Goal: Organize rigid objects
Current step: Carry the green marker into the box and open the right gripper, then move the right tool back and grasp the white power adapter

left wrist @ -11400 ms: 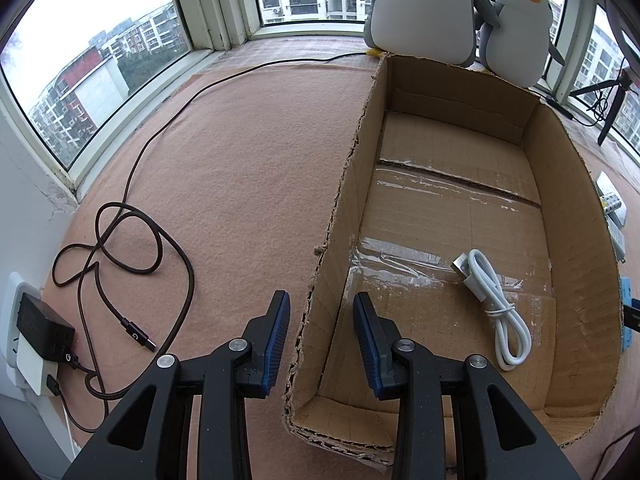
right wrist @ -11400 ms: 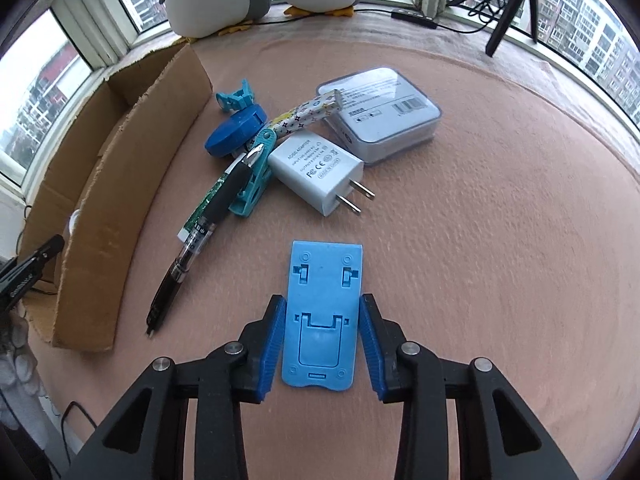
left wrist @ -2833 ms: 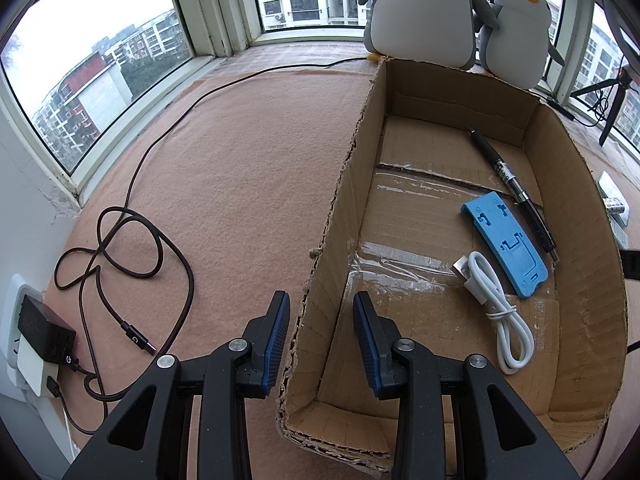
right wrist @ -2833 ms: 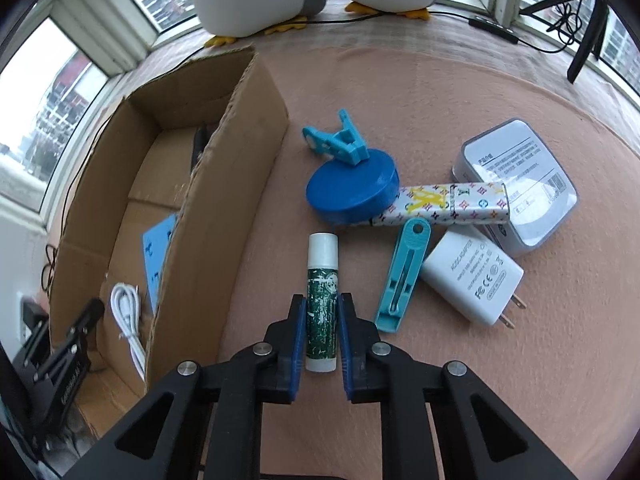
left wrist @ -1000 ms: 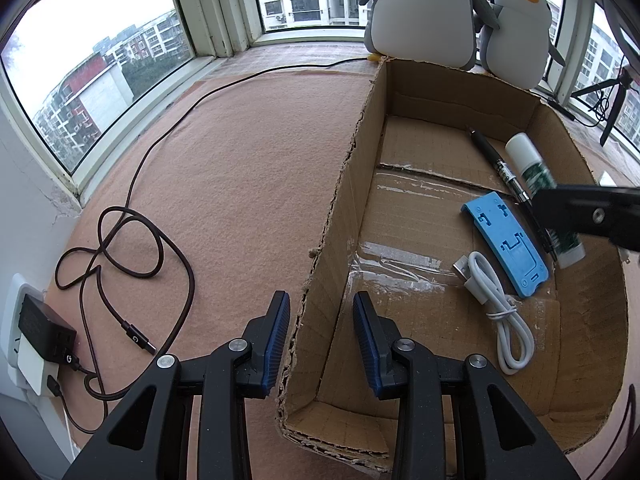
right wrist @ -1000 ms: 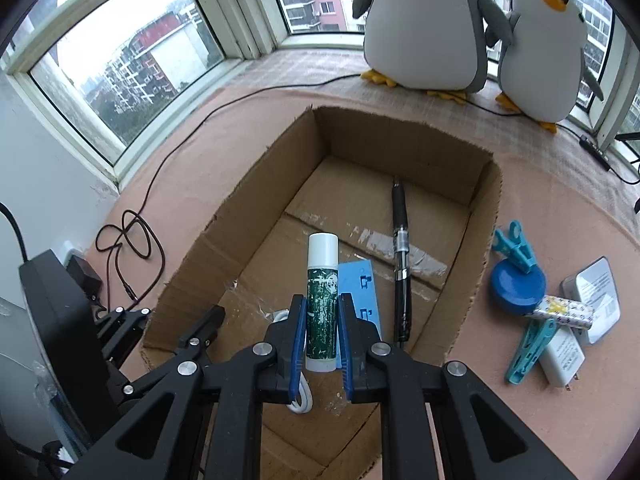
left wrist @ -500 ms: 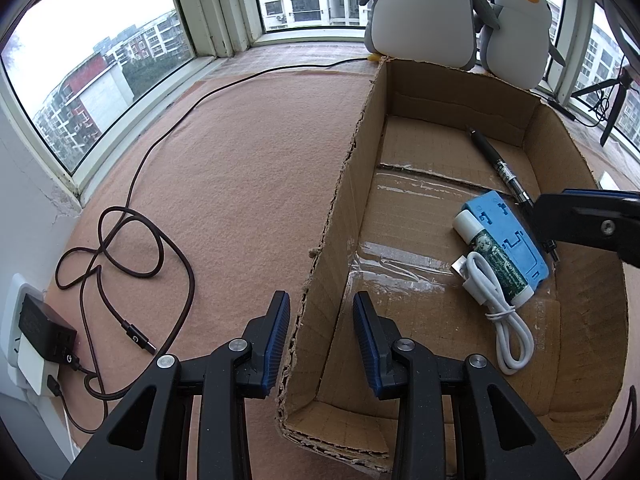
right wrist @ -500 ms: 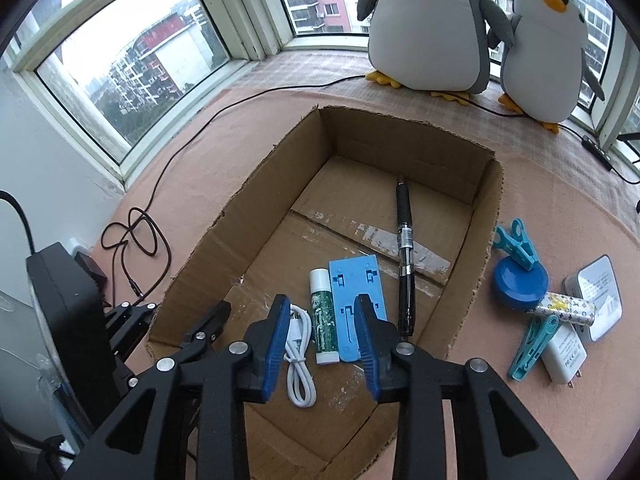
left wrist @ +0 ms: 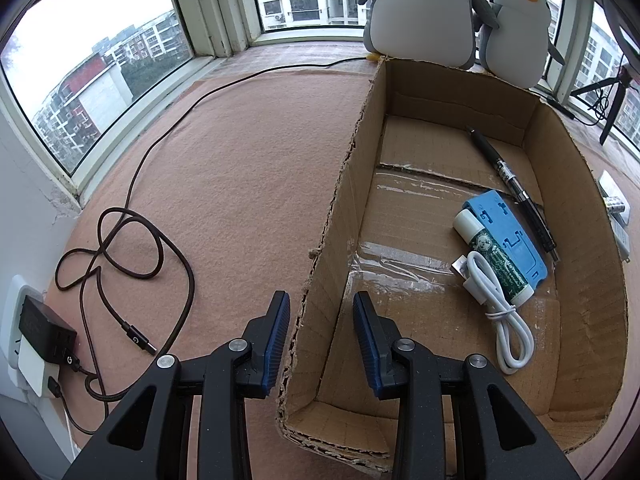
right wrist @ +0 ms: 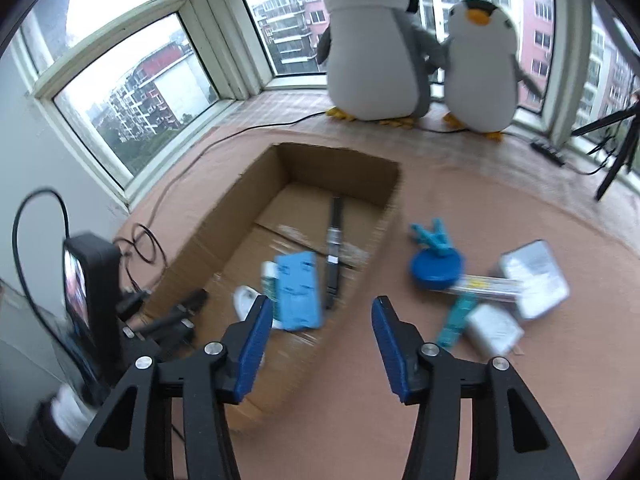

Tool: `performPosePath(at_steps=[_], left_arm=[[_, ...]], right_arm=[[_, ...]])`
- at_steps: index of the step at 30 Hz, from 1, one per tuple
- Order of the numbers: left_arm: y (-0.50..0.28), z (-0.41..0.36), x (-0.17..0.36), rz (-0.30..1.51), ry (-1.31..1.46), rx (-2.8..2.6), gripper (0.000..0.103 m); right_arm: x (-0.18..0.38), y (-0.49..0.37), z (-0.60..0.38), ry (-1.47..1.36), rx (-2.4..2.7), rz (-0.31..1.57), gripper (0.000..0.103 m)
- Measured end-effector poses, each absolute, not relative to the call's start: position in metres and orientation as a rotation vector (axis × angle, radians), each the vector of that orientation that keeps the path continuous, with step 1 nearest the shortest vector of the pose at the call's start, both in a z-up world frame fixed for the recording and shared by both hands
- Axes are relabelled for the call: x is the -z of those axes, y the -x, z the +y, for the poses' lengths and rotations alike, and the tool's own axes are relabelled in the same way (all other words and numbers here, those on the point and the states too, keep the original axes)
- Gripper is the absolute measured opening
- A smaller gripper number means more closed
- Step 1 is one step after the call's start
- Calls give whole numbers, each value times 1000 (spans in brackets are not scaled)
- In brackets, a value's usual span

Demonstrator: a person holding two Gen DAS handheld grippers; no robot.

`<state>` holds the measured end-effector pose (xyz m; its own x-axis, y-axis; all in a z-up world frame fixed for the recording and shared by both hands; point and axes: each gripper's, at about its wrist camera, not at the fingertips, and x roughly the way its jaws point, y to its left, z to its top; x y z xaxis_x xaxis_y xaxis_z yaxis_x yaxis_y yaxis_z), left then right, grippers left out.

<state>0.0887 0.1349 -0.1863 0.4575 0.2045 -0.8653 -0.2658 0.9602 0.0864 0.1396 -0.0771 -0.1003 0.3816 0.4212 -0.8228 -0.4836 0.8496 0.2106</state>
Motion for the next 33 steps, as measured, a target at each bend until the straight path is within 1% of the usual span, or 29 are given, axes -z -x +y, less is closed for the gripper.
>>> performPosePath(at_steps=[5, 12, 24, 33], left_arm=[[-89, 135, 186, 1057, 64, -290, 36], [-90, 135, 186, 1060, 58, -291, 36], [-90, 136, 187, 1063, 67, -292, 36], [-90, 137, 187, 1064, 70, -293, 36]], right_arm=[[110, -142, -125, 97, -571, 1043, 48], [127, -159, -161, 127, -556, 1083, 49], [162, -193, -163, 243, -553, 1153, 49], [171, -204, -154, 320, -577, 1173, 49]])
